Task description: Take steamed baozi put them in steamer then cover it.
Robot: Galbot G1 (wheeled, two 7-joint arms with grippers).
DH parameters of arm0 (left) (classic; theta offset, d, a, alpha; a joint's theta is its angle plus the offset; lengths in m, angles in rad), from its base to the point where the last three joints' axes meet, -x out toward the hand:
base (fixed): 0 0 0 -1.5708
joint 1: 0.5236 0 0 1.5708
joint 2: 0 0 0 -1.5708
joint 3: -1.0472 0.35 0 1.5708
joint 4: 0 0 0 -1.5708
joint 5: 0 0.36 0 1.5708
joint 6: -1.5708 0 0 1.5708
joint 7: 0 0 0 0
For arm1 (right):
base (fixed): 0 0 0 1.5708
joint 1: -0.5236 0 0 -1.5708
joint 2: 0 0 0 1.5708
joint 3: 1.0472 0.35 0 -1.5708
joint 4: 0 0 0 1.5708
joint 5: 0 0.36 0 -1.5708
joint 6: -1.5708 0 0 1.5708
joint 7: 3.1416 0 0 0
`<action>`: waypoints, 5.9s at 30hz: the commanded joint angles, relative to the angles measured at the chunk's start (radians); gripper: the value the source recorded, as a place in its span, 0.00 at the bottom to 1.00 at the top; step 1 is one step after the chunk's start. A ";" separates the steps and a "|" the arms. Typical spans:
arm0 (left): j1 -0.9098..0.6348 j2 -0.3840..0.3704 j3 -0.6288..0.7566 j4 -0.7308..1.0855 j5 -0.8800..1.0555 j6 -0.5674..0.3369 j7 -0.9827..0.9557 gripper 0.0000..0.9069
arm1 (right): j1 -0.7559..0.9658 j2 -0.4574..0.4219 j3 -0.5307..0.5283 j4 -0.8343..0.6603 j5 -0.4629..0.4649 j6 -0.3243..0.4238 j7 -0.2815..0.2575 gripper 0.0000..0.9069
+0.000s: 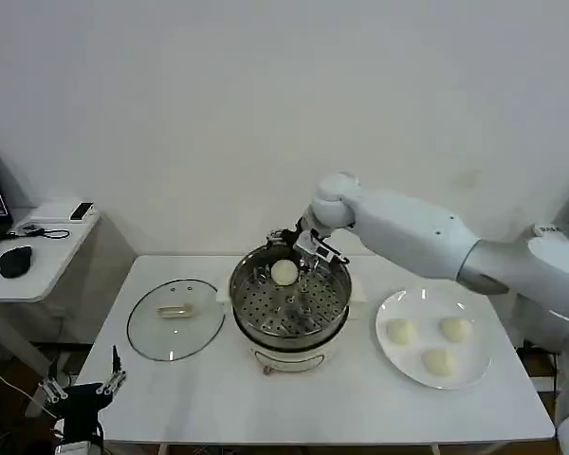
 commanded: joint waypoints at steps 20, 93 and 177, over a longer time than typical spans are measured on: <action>-0.094 0.133 0.016 -0.065 -0.116 0.067 0.078 1.00 | 0.149 -0.885 -0.249 0.678 0.339 -0.570 0.021 1.00; -0.084 0.115 -0.057 -0.011 -0.082 0.024 0.067 1.00 | -0.329 -0.498 0.138 0.159 0.174 -0.587 -0.103 0.68; -0.094 0.135 -0.102 -0.042 -0.080 0.017 0.071 1.00 | 0.111 0.060 -0.175 0.220 0.818 -1.032 0.224 1.00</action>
